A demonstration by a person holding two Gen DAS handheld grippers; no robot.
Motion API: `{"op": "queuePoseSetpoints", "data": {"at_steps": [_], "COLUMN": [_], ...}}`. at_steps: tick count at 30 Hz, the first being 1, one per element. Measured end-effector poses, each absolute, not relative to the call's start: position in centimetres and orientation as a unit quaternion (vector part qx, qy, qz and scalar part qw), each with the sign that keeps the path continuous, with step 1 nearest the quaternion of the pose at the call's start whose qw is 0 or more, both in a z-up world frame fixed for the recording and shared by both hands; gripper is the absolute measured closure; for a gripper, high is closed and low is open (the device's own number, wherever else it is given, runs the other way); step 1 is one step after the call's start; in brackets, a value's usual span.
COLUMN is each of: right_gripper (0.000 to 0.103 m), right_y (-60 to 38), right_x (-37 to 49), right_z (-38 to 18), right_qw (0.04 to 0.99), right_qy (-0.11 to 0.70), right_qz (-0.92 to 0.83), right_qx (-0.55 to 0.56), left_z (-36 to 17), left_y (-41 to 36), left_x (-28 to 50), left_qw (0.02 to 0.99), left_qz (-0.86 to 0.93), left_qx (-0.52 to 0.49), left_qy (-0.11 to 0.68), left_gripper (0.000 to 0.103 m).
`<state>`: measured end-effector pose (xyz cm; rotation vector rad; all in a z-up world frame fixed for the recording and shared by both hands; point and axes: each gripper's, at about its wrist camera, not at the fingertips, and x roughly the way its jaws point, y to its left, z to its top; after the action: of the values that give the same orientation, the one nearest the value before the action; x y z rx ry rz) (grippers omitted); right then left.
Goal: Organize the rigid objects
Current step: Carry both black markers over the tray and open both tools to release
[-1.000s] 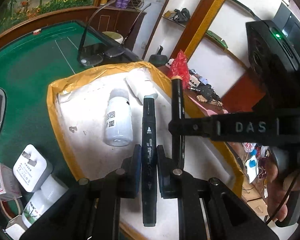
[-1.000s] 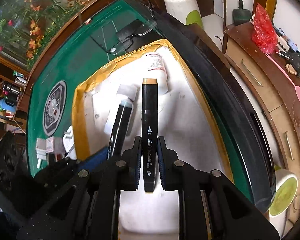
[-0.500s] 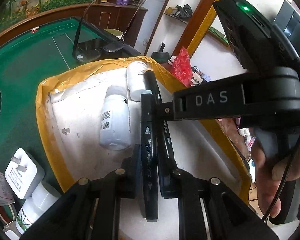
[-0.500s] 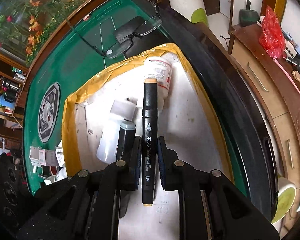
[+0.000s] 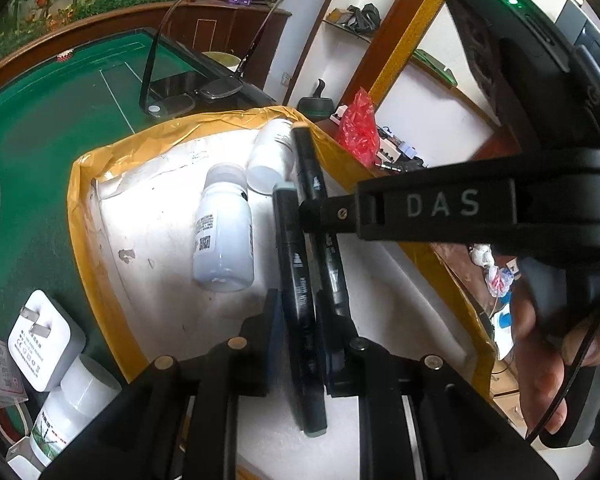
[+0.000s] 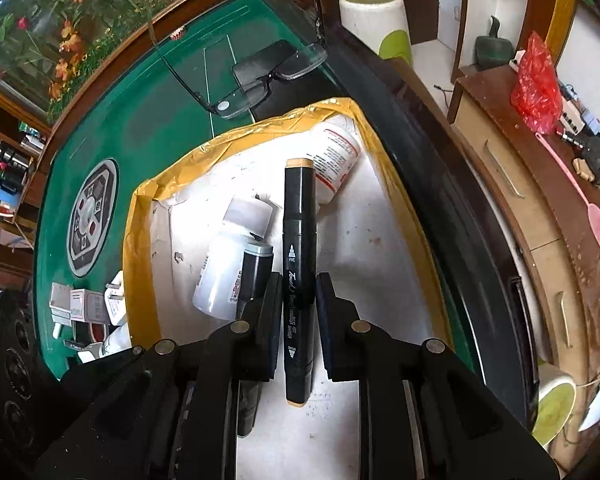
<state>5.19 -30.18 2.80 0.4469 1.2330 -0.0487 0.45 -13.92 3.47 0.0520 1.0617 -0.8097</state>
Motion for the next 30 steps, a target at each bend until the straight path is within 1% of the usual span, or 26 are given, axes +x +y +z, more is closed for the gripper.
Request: {"op": "queuePoseSetpoints", "data": {"at_steps": [1,3,4,5,6,7,8,16,20,30], "right_gripper": [0.087,0.087,0.087,0.087,0.087,0.087,0.087,0.087,0.084,0.083], "right_y": [-30.3,-30.4,-30.4,-30.4,-30.4,-30.3,-30.3,-28.9,-27.4,-25.4], "right_x": [5.0,4.6,4.4,4.1,3.9,3.6,3.3,0.8,-0.2,-1.3], "right_z": [3.0,3.3,3.5,3.7,3.8,4.0,4.2,6.5,7.8,9.5], "right_qw": [0.794,0.796,0.796,0.797,0.798,0.799,0.799,0.804,0.806,0.820], "right_qy": [0.571,0.566,0.564,0.561,0.559,0.555,0.553,0.526,0.515,0.494], "right_qz": [-0.026,-0.029,-0.032,-0.034,-0.036,-0.040,-0.043,-0.050,-0.044,-0.060], "right_qx": [0.209,0.214,0.216,0.219,0.222,0.227,0.230,0.271,0.289,0.284], "left_z": [3.6,3.9,4.1,4.4,4.6,4.8,5.1,6.8,8.1,9.3], "left_y": [-13.8,-13.6,-13.6,-13.4,-13.2,-13.1,-12.7,-10.2,-8.5,-4.3], "left_x": [0.3,0.0,-0.1,-0.4,-0.6,-0.7,-0.9,-1.3,-2.0,-2.8], "left_qw": [0.785,0.784,0.785,0.785,0.787,0.788,0.789,0.784,0.788,0.787], "left_qz": [-0.377,-0.381,-0.384,-0.388,-0.389,-0.390,-0.393,-0.410,-0.422,-0.440], "left_qx": [0.024,0.027,0.028,0.029,0.029,0.027,0.022,0.016,0.022,0.019], "left_qy": [0.492,0.489,0.486,0.481,0.477,0.475,0.471,0.466,0.448,0.432], "left_gripper": [0.084,0.078,0.073,0.062,0.044,0.036,0.033,0.033,0.033,0.033]}}
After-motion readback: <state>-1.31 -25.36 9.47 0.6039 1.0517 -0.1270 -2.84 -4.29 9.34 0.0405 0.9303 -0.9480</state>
